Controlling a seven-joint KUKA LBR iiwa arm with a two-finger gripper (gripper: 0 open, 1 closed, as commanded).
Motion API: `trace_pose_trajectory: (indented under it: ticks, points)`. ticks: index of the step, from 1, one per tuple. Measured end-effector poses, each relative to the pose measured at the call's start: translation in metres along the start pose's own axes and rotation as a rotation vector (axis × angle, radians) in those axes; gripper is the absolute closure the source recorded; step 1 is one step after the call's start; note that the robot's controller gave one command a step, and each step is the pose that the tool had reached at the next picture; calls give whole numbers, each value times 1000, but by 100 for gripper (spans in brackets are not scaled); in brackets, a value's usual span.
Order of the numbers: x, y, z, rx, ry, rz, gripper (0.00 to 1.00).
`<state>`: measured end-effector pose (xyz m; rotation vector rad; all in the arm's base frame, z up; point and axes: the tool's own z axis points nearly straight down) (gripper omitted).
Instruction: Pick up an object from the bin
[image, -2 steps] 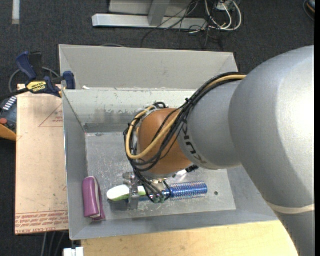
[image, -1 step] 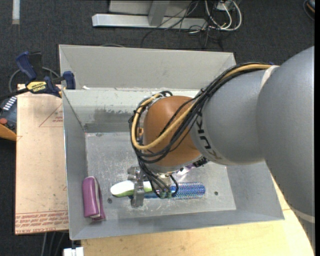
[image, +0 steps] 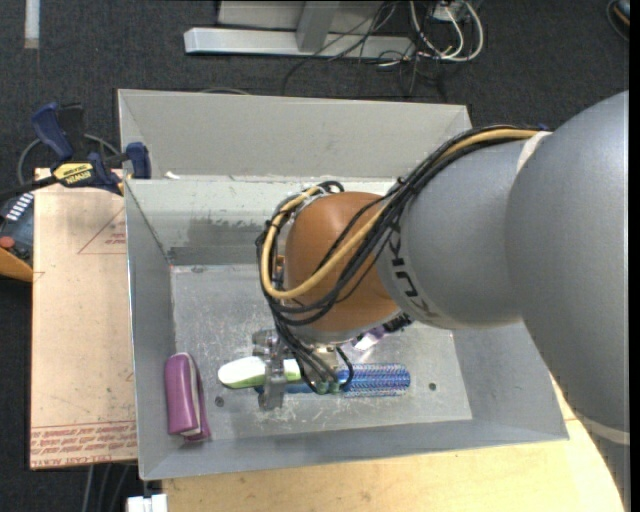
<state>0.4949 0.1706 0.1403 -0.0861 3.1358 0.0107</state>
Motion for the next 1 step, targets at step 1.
trace_pose_trajectory:
  ticks: [1]
  points:
    - [2,3,-61,5,14,25,100]
